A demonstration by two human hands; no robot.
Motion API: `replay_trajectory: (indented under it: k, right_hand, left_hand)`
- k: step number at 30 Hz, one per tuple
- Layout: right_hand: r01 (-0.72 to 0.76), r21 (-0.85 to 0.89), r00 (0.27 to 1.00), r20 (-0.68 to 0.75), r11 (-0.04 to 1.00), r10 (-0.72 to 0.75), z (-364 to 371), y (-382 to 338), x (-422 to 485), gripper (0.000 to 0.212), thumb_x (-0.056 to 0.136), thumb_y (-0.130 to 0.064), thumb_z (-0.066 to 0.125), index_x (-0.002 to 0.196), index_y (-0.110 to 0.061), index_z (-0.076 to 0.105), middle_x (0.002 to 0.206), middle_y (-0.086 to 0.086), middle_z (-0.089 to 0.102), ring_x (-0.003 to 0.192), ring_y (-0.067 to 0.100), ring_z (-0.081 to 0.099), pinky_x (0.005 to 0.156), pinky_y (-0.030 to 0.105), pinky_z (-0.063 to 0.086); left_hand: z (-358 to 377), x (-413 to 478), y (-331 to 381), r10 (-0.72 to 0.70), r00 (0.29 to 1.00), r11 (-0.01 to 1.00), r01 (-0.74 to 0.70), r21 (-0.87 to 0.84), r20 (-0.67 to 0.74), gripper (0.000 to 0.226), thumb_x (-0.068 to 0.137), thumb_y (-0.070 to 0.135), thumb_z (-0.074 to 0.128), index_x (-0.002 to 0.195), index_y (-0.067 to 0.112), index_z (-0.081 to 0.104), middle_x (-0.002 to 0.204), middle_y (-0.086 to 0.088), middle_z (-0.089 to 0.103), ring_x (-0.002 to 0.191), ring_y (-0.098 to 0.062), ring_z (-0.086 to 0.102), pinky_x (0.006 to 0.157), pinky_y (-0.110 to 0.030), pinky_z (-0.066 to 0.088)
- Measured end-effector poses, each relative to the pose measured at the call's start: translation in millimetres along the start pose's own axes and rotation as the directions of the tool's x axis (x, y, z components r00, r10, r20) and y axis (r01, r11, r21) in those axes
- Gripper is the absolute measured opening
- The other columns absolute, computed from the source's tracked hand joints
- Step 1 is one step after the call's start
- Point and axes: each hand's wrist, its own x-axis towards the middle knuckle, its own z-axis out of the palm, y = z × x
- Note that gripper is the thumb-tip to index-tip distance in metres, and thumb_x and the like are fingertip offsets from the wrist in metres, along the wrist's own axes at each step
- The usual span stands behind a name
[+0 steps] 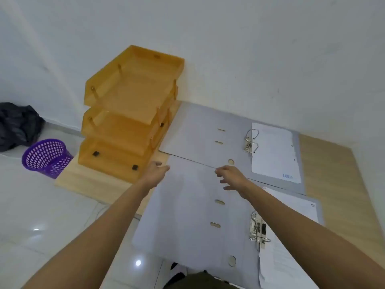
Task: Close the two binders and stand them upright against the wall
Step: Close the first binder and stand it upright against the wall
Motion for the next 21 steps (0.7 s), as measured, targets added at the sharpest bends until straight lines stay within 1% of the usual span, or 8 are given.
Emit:
replay_trajectory:
  k: [2, 4, 7, 10, 12, 16, 19, 21]
  right_hand:
    - [-0.019, -0.101, 1.0, -0.019, 0.995, 0.017, 9, 2, 9, 0.035, 0.102, -0.027, 0.053, 0.131, -0.011, 0.059, 0.137, 0.013, 0.059, 0.124, 0.03, 0.057, 0.099, 0.041, 0.052]
    - [-0.005, -0.248, 1.0, -0.017, 0.969, 0.001, 20, 13, 21, 0.043, 0.101, -0.028, 0.052, 0.141, -0.009, 0.055, 0.147, 0.012, 0.054, 0.133, 0.03, 0.052, 0.11, 0.04, 0.044]
    - [0.014, -0.404, 1.0, 0.021, 0.915, -0.006, 39, 30, 38, 0.061, 0.101, -0.031, 0.053, 0.157, -0.013, 0.034, 0.168, 0.009, 0.024, 0.153, 0.029, 0.028, 0.118, 0.034, 0.027]
    - [0.018, -0.538, 0.997, 0.069, 0.843, 0.023, 58, 47, 44, 0.073, 0.101, -0.037, 0.049, 0.163, -0.019, 0.014, 0.173, 0.004, -0.002, 0.159, 0.033, -0.001, 0.125, 0.045, 0.014]
    - [0.015, -0.564, 0.998, 0.052, 0.826, 0.018, 67, 52, 41, 0.074, 0.101, -0.038, 0.048, 0.163, -0.021, 0.011, 0.172, 0.001, -0.007, 0.158, 0.033, -0.006, 0.125, 0.047, 0.015]
    - [0.024, -0.567, 0.998, 0.064, 0.823, 0.014, 77, 61, 33, 0.077, 0.1, -0.042, 0.05, 0.163, -0.022, 0.01, 0.172, 0.0, -0.008, 0.158, 0.033, -0.009, 0.124, 0.048, 0.016]
    - [0.005, -0.496, 0.995, 0.085, 0.869, 0.043, 76, 59, 32, 0.078, 0.099, -0.047, 0.052, 0.163, -0.024, 0.013, 0.172, 0.0, -0.009, 0.157, 0.033, -0.013, 0.125, 0.051, 0.01]
    - [-0.007, -0.42, 0.991, 0.115, 0.907, 0.061, 75, 53, 30, 0.076, 0.1, -0.048, 0.051, 0.163, -0.025, 0.016, 0.172, -0.001, -0.009, 0.157, 0.032, -0.016, 0.125, 0.052, 0.005]
  left_hand:
    - [0, 3, -17, -0.027, 0.999, 0.995, 0.029, 0.098, -0.021, 0.063, 0.098, 0.035, 0.054, 0.151, 0.01, 0.03, 0.15, -0.012, 0.043, 0.133, -0.031, 0.047, 0.105, -0.041, 0.042]
    - [8, 9, -44, -0.057, 0.998, 0.982, 0.062, 0.178, -0.031, 0.071, 0.096, 0.032, 0.056, 0.153, 0.006, 0.024, 0.155, -0.016, 0.037, 0.137, -0.035, 0.043, 0.109, -0.041, 0.04]
    - [24, 10, -67, -0.055, 0.996, 0.938, 0.077, 0.337, -0.073, 0.073, 0.096, 0.03, 0.056, 0.155, 0.003, 0.021, 0.16, -0.016, 0.026, 0.143, -0.037, 0.028, 0.114, -0.044, 0.032]
    - [33, 8, -78, 0.061, 0.987, 0.918, 0.003, 0.397, -0.151, 0.069, 0.094, 0.025, 0.056, 0.153, 0.006, 0.026, 0.158, -0.011, 0.026, 0.14, -0.034, 0.028, 0.108, -0.044, 0.036]
    - [35, 6, -86, 0.084, 0.977, 0.92, 0.0, 0.391, -0.197, 0.067, 0.092, 0.023, 0.057, 0.151, 0.008, 0.03, 0.155, -0.009, 0.03, 0.137, -0.033, 0.032, 0.104, -0.046, 0.039]
    - [37, 2, -103, 0.019, 0.964, 0.918, 0.088, 0.387, -0.266, 0.063, 0.09, 0.022, 0.061, 0.148, 0.012, 0.037, 0.149, -0.012, 0.034, 0.134, -0.035, 0.035, 0.102, -0.05, 0.04]
    - [37, 5, -103, -0.019, 0.96, 0.923, 0.125, 0.365, -0.28, 0.059, 0.088, 0.025, 0.064, 0.142, 0.014, 0.042, 0.145, -0.012, 0.038, 0.132, -0.035, 0.037, 0.104, -0.051, 0.039]
    - [34, 14, -98, -0.106, 0.946, 0.947, 0.19, 0.26, -0.305, 0.053, 0.086, 0.026, 0.066, 0.134, 0.012, 0.048, 0.139, -0.012, 0.043, 0.13, -0.036, 0.04, 0.105, -0.05, 0.039]
